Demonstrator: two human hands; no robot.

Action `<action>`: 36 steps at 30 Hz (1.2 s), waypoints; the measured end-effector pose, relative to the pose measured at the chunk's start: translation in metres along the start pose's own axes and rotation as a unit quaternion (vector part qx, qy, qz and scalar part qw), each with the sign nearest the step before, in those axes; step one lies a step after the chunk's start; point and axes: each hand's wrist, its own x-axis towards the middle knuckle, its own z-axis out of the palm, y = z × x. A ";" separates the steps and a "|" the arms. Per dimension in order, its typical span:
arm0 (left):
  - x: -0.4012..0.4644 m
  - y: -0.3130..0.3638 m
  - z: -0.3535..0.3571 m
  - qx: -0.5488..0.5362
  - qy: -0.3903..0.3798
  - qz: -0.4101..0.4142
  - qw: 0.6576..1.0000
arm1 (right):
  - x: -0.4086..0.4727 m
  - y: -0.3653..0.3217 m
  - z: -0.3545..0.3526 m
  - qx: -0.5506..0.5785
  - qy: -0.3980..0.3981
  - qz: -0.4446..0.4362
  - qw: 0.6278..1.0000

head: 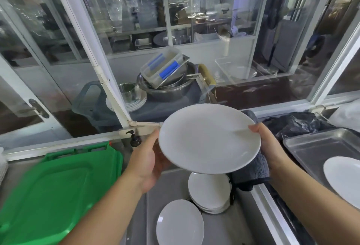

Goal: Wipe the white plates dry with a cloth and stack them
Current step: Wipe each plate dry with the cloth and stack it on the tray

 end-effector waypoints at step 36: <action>0.044 -0.170 0.325 0.102 -0.090 -0.137 0.981 | -0.036 -0.043 -0.393 -0.085 0.210 0.033 0.973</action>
